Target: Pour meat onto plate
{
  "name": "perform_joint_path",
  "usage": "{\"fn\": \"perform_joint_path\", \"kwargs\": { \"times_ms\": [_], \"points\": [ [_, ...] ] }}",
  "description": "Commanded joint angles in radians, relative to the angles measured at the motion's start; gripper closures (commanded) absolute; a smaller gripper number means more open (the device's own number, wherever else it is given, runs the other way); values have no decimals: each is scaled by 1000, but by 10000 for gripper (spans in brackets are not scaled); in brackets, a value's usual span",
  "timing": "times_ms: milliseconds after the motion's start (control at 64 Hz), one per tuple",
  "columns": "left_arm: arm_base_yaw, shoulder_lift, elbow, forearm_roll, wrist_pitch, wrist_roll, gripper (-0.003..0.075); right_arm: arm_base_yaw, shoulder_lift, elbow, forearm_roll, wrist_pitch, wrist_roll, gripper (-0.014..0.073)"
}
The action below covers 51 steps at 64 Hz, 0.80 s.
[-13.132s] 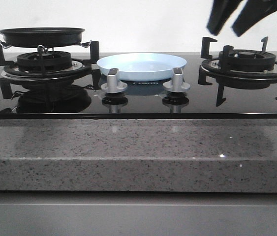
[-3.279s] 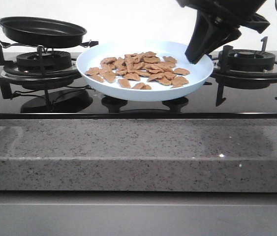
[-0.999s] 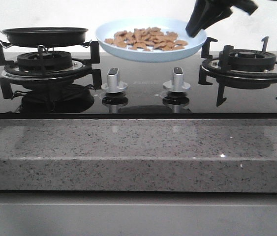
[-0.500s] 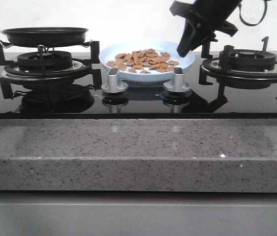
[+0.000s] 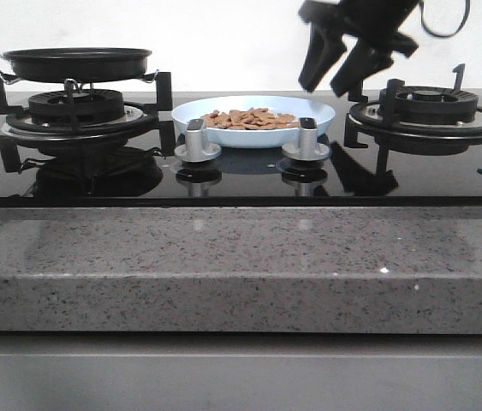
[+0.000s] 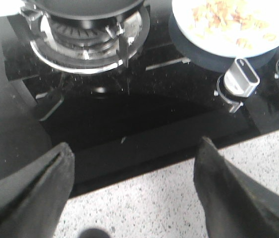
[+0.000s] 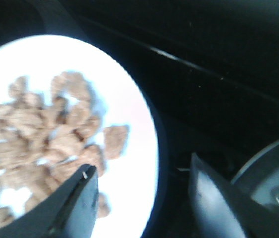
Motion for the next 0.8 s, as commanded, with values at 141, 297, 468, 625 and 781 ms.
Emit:
{"fn": "perform_joint_path", "kwargs": {
  "times_ms": [141, 297, 468, 625, 781],
  "points": [
    [-7, -14, -25, -11, -61, -11, 227, -3, -311, 126, 5, -9, 28, 150],
    [-7, -14, -25, -11, -61, -11, 227, -6, -529, 361, -105, -79, 40, 150],
    [-7, -14, -25, -9, -61, -22, 227, -45, -748, 613, -209, -86, 121, 150],
    [-7, -14, -25, 77, -61, -101, 227, -98, -933, 831, -212, -88, 121, 150],
    [-7, -14, -25, 142, -61, -187, 227, -107, -1099, 998, -214, -91, 121, 150]
  ]
}}
